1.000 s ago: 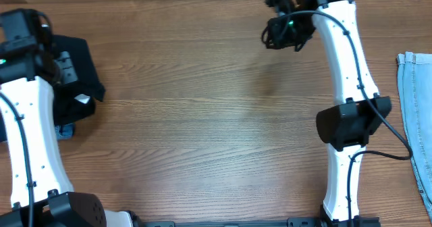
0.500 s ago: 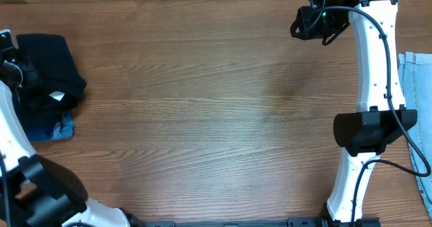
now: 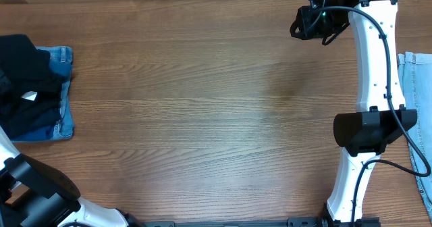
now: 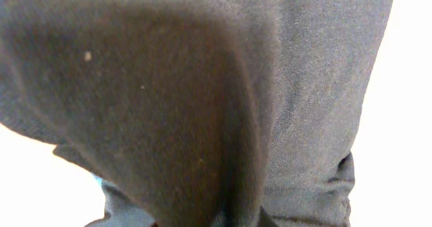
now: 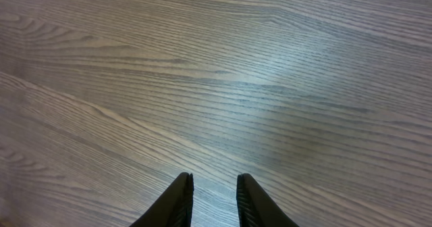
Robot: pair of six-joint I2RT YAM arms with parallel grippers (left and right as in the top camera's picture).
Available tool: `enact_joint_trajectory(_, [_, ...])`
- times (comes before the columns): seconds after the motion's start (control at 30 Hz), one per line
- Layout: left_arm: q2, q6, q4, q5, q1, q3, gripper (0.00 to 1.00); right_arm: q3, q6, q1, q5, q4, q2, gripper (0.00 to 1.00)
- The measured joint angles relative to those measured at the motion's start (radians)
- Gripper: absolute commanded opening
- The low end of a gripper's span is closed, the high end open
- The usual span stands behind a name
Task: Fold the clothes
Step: 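Carry the shirt left with the left gripper and place it on the denim stack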
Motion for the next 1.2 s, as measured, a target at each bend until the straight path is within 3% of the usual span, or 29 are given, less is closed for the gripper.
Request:
enact_joint_trajectory(0.07, [0.0,-0.001,0.0,-0.009,0.0,0.0,0.49,0.0,0.0,0.0,0.0,0.0,0.0,0.26])
enact_joint_trajectory(0.1, [0.0,-0.001,0.002,-0.016,0.0,0.0,0.5,0.0,0.0,0.0,0.0,0.0,0.0,0.26])
enact_joint_trajectory(0.17, [0.0,-0.001,-0.007,-0.026,0.0,0.0,0.44,0.0,0.0,0.0,0.0,0.001,0.0,0.26])
enact_joint_trajectory(0.27, [0.0,-0.001,-0.01,-0.037,0.0,0.0,0.43,0.0,0.0,0.0,0.0,0.001,0.0,0.26])
enact_joint_trajectory(0.43, [0.0,-0.025,-0.009,-0.035,0.0,0.0,0.13,0.0,0.0,0.0,0.0,0.001,0.0,0.26])
enact_joint_trajectory(0.5, [0.0,-0.043,-0.014,-0.01,0.0,0.0,0.09,0.0,0.0,0.0,0.0,0.001,0.0,0.26])
enact_joint_trajectory(0.67, [0.0,-0.073,-0.042,0.03,0.0,0.0,0.11,0.0,0.0,0.0,0.0,0.0,0.0,0.26])
enact_joint_trajectory(0.73, [0.0,-0.077,0.006,-0.02,-0.001,-0.024,0.15,0.0,0.0,0.0,0.0,-0.001,0.0,0.26])
enact_joint_trajectory(0.93, [0.014,-0.097,0.09,-0.12,-0.001,-0.145,0.16,0.0,0.0,0.0,0.0,-0.003,0.0,0.26])
enact_joint_trajectory(1.2, [0.099,-0.18,-0.147,-0.06,-0.001,-0.155,0.22,0.0,0.0,0.0,0.0,0.002,0.0,0.27])
